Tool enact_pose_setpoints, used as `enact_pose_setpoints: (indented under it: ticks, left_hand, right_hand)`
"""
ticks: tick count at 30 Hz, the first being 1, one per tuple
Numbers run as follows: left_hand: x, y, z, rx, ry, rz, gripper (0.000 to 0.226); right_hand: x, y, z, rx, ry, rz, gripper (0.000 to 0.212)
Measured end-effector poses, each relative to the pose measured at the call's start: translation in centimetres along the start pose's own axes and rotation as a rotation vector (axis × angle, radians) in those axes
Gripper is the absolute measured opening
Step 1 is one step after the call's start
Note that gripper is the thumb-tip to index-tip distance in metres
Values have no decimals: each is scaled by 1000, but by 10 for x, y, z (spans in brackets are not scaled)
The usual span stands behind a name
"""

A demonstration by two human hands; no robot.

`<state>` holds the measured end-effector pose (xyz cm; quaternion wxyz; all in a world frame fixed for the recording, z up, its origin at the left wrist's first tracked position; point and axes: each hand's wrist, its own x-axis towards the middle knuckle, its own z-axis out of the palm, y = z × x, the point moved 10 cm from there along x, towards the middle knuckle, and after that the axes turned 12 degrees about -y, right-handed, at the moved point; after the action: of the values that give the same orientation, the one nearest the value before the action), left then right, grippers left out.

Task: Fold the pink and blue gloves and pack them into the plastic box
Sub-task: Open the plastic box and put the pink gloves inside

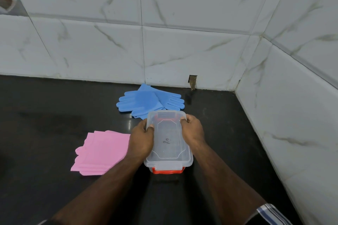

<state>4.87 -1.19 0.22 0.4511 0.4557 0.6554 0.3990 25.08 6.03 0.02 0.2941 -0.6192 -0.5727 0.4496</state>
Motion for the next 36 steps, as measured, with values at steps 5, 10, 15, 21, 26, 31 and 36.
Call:
enact_pose_setpoints:
  ticks: [5,10,15,21,26,31,36]
  left_hand:
    - [0,2,-2,71,16,14,13]
    - [2,2,-1,92,11,25,16]
    - [1,2,-1,91,3,32,21]
    - [-3,5,-9,150,70,-4,28]
    - [-3,20,-20,190,138,85,31]
    - [-13,60,-26,74,154,234,24]
    - [-19,108,-11,-16,98,354,11]
  right_hand:
    - [5,0,1,-35,26,-31,20]
    - [9,3,2,22,19,-58,19]
    - [8,-2,2,13,34,-78,17]
    - [8,-4,-1,10,49,-106,22]
    - [0,-17,-9,59,42,-146,20]
    - [-26,-55,-41,369,26,-189,12]
    - [-40,-94,-102,550,21,-327,24]
